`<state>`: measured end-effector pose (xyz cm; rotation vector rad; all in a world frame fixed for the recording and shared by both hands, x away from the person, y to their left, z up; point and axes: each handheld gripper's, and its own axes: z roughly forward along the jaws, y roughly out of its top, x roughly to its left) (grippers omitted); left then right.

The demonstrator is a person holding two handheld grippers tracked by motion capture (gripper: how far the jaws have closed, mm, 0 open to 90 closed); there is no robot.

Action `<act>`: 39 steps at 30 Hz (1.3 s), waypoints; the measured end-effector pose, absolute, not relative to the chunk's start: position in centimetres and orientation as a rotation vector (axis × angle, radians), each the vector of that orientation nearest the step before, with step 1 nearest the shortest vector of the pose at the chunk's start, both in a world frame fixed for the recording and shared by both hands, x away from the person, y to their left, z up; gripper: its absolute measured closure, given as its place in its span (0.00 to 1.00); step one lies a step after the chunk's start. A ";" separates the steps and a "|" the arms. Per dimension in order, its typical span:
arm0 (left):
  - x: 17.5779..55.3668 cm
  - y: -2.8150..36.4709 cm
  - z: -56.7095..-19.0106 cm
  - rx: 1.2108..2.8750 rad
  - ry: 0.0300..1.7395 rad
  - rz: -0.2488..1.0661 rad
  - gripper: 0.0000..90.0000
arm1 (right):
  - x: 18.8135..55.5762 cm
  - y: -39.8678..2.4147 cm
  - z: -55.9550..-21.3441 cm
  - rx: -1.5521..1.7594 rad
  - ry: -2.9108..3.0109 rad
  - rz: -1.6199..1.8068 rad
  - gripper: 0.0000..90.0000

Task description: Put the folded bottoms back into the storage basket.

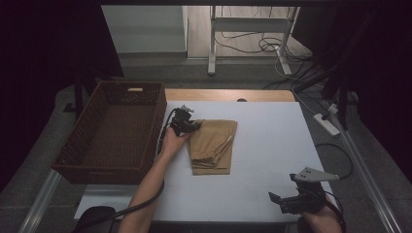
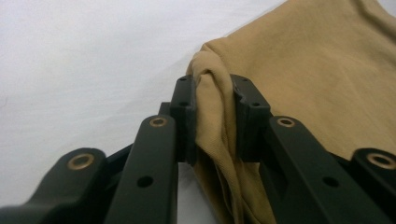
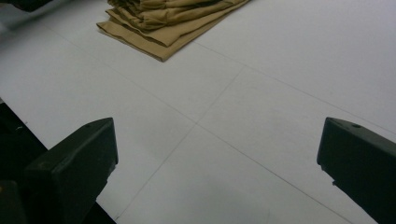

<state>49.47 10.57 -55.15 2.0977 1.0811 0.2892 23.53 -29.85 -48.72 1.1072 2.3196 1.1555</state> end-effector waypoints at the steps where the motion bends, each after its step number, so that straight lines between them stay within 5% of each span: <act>1: 49.5 10.6 -55.2 2.096 1.081 0.289 0.81 | 23.6 -29.9 -48.6 1.103 2.325 1.165 0.00; 39: 49.0 10.4 -55.3 2.088 1.083 0.337 0.81 | 28.2 -24.3 -48.0 0.976 2.449 1.264 0.00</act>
